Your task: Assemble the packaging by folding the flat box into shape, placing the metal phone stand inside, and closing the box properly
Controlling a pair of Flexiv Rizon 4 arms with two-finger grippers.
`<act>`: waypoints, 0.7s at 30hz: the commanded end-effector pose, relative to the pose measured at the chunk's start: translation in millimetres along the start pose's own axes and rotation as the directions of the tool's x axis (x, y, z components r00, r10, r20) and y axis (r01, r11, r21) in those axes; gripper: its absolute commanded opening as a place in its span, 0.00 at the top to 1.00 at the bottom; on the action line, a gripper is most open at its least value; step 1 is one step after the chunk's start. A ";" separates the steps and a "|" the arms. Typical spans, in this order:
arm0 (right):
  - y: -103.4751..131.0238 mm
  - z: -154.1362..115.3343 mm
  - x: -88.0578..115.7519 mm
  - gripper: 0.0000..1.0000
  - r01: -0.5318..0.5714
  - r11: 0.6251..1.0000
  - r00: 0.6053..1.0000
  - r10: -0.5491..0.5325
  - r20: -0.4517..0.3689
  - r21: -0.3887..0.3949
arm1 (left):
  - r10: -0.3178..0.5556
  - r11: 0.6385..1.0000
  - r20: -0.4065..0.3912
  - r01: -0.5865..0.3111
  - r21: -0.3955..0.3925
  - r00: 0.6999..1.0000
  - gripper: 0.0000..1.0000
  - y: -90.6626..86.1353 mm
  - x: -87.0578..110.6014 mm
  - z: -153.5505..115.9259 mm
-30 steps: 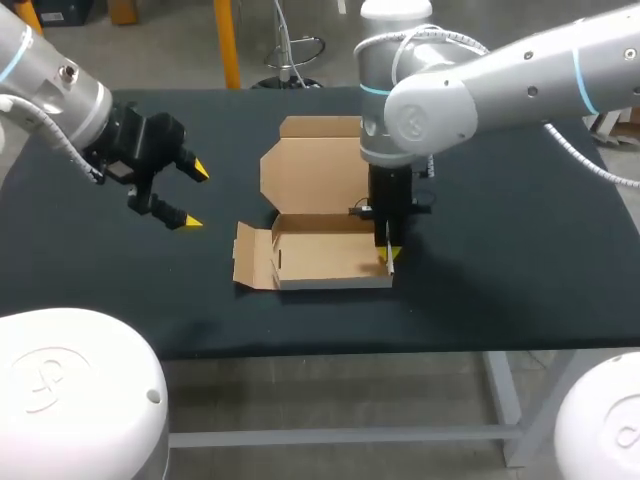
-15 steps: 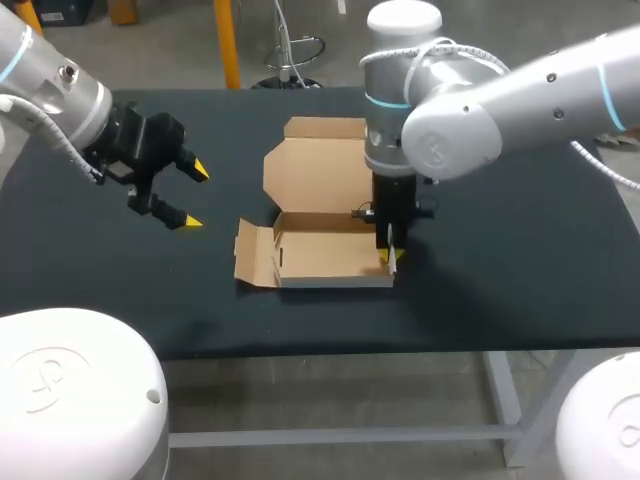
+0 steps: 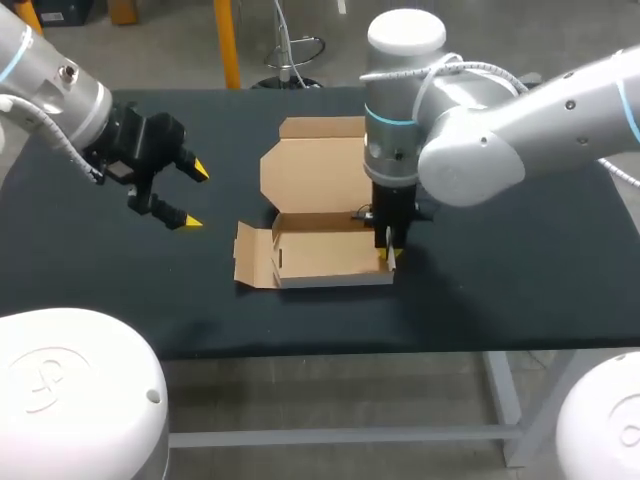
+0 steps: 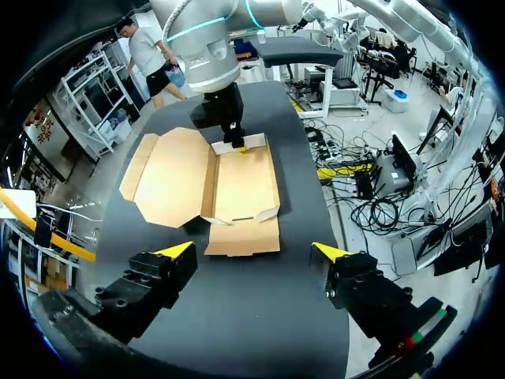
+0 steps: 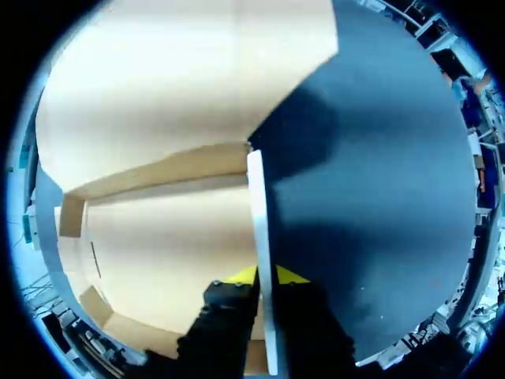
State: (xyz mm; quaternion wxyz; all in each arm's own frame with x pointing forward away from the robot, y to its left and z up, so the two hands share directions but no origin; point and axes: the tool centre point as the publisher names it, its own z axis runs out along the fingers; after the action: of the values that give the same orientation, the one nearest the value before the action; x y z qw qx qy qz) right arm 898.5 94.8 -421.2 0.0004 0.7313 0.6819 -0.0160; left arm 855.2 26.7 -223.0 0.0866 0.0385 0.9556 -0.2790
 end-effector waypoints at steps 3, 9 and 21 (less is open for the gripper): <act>-4.8 0.8 -2.2 0.98 -0.002 0.998 1.000 0.001 -0.015 -0.062 | -0.001 1.000 -0.001 0.001 -0.005 1.000 0.00 -0.8 0.5 -0.9; -3.5 2.4 0.4 1.00 0.019 0.998 1.000 -0.021 -0.022 -0.059 | -0.001 1.000 -0.001 0.001 -0.005 1.000 0.00 -0.8 0.5 -0.9; -2.3 -3.0 2.2 1.00 0.127 0.992 0.991 -0.127 0.028 0.006 | -0.001 1.000 -0.001 0.001 -0.005 1.000 0.00 -0.8 0.5 -0.9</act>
State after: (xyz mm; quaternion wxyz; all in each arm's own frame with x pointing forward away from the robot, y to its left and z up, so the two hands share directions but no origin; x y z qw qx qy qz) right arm 892.5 91.4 -422.9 0.0100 0.6862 0.7274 -0.0007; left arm 855.1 26.8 -223.0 0.0866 0.0385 0.9556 -0.2790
